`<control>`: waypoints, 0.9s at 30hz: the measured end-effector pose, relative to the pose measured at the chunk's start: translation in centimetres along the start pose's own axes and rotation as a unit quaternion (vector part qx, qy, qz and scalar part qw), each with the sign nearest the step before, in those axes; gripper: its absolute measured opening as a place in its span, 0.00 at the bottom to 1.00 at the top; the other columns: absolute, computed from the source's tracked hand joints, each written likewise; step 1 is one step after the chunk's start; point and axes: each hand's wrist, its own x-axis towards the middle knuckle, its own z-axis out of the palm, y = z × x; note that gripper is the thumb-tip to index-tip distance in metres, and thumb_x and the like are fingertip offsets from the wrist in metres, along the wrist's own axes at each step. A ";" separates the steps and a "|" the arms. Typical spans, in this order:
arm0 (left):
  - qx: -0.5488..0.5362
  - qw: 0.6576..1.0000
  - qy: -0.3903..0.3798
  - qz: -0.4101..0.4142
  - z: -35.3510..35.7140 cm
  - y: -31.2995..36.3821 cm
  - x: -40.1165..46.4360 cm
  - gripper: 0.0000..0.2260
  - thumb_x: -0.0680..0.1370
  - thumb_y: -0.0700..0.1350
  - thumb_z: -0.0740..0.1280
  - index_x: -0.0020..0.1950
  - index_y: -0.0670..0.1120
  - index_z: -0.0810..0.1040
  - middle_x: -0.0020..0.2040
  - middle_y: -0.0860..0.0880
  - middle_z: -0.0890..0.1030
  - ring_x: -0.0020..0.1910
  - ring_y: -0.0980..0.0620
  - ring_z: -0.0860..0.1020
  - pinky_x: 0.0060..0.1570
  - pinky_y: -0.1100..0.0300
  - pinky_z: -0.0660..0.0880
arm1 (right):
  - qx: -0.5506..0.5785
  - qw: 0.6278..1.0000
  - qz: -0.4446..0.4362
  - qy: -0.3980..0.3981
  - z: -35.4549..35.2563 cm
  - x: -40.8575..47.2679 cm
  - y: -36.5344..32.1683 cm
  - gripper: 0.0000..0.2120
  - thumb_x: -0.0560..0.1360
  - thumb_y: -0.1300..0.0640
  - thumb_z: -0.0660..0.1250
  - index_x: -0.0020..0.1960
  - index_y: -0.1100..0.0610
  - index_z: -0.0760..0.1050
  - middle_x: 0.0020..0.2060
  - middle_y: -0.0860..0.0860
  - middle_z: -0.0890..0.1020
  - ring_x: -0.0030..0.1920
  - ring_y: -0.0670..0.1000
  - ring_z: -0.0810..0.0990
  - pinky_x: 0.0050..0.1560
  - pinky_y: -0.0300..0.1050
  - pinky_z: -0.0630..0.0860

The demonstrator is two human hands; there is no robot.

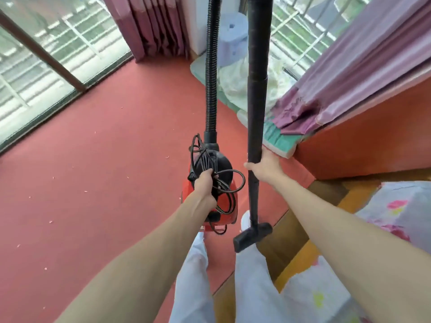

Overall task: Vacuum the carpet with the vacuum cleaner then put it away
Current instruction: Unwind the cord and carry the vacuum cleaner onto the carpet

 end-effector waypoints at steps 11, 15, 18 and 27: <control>-0.110 0.993 0.042 -0.024 4.1 -2.8 20.2 0.10 0.82 0.48 0.59 0.58 0.48 0.76 0.21 0.50 0.77 0.17 0.52 0.76 0.18 0.65 0.71 | -0.241 0.961 -0.109 -0.081 9.1 19.4 7.0 0.15 0.77 0.54 0.68 0.59 0.58 0.68 0.50 0.61 0.80 0.52 0.64 0.80 0.48 0.54 0.76; -0.111 0.991 0.060 -0.032 4.1 -5.8 29.2 0.09 0.82 0.49 0.58 0.56 0.48 0.77 0.22 0.50 0.77 0.17 0.53 0.75 0.17 0.66 0.70 | -0.285 0.947 -0.135 -0.065 13.2 24.6 11.2 0.15 0.78 0.53 0.67 0.61 0.57 0.68 0.53 0.60 0.80 0.56 0.64 0.78 0.53 0.57 0.74; -0.120 0.989 0.080 -0.034 3.8 -7.8 34.8 0.09 0.83 0.49 0.57 0.50 0.49 0.75 0.22 0.51 0.77 0.17 0.54 0.74 0.18 0.68 0.69 | -0.296 0.942 -0.155 -0.039 16.3 27.6 13.6 0.15 0.79 0.51 0.66 0.62 0.55 0.69 0.55 0.58 0.80 0.59 0.63 0.76 0.57 0.57 0.70; -0.109 0.988 0.100 -0.040 2.2 -11.4 41.3 0.06 0.80 0.46 0.62 0.54 0.47 0.76 0.32 0.49 0.78 0.29 0.50 0.77 0.33 0.57 0.74 | -0.170 0.979 -0.112 -0.021 23.6 32.7 14.9 0.17 0.78 0.55 0.61 0.66 0.54 0.73 0.62 0.54 0.79 0.64 0.58 0.75 0.62 0.49 0.71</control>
